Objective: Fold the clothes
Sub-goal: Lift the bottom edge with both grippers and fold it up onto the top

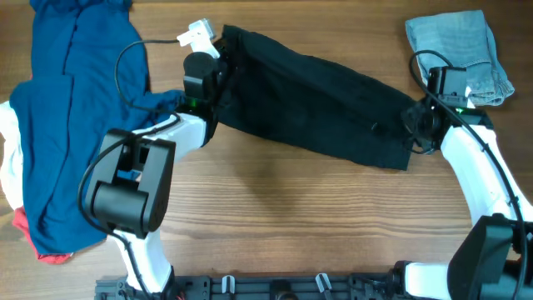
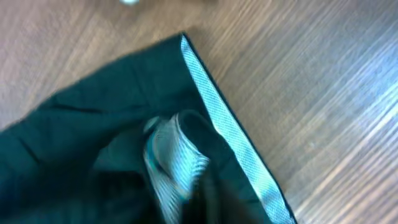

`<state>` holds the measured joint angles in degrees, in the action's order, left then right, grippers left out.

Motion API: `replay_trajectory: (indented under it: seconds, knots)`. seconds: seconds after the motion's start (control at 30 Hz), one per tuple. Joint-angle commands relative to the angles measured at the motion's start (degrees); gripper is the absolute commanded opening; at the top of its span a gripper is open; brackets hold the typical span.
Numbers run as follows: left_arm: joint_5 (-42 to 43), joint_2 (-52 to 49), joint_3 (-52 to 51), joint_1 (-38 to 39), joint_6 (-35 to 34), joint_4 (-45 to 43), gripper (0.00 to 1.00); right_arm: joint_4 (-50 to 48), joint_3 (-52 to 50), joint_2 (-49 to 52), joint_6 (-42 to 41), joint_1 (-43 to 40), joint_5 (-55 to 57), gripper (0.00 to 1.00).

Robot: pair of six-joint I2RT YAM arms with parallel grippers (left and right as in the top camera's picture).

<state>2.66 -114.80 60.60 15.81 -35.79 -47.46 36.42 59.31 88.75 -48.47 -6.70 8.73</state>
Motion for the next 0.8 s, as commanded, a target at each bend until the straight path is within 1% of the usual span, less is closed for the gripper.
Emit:
replay_trajectory:
  seconds: [0.0,0.07,0.13,0.17,0.23,0.33,0.37,0.43,0.5,0.53,0.57,0.63,0.67,0.7,0.73,0.77]
  knots:
    - [-5.18,-0.50,2.10,-1.14,1.31,-0.81,1.00,-2.60,-0.13,2.60,0.68,-1.05,3.28,1.00]
    - [-5.25,-0.50,2.10,-1.31,2.67,-0.39,1.00,-3.15,-0.09,2.64,2.03,-1.05,2.95,0.99]
    - [-4.26,-0.15,2.10,-1.36,3.96,1.68,1.00,-3.87,0.15,2.08,7.78,-1.05,0.68,1.00]
    - [-2.91,0.13,2.10,-1.36,5.75,3.13,1.00,-3.82,0.33,1.66,10.16,-1.05,-0.44,1.00]
    - [-0.04,0.74,2.10,-1.29,8.94,7.02,1.00,-3.21,1.09,0.74,16.20,-1.05,-3.91,0.99]
    - [4.85,1.03,2.10,-1.29,12.76,14.23,1.00,-0.04,2.62,-1.01,20.09,-1.03,-6.25,0.99]
    - [5.86,1.03,2.10,-1.29,13.09,16.96,1.00,1.09,2.97,-2.12,20.52,-1.03,-6.32,0.98]
    - [6.34,1.03,2.10,-1.29,13.11,22.01,1.00,2.14,3.39,-4.57,22.43,-0.96,-7.91,0.90]
    - [6.40,1.03,2.10,-1.29,13.09,26.58,0.99,2.21,3.48,-7.65,24.90,-0.55,-11.45,0.75]
    - [6.58,1.03,2.10,-1.29,13.07,28.79,0.99,2.21,3.48,-8.87,26.40,-0.15,-13.57,0.62]
    - [6.75,1.03,2.10,-1.29,13.09,29.75,0.95,2.21,3.48,-9.42,27.54,0.33,-15.06,0.54]
    - [6.95,1.03,2.10,-1.22,13.09,32.37,0.84,2.60,3.39,-9.31,28.22,1.62,-15.23,0.25]
    - [6.93,1.03,2.10,-1.16,13.09,33.33,0.78,2.54,3.17,-8.48,29.03,2.27,-15.17,0.17]
    - [6.93,1.01,2.10,-1.05,13.09,34.21,0.61,2.54,3.06,-7.39,28.98,2.62,-14.99,0.10]
    - [6.93,1.01,2.10,-0.96,13.09,34.75,0.43,2.34,3.04,-5.88,28.89,2.84,-15.02,0.06]
    - [6.91,1.01,2.10,-0.92,13.09,34.97,0.38,1.77,3.04,-3.63,28.65,2.89,-15.23,0.05]
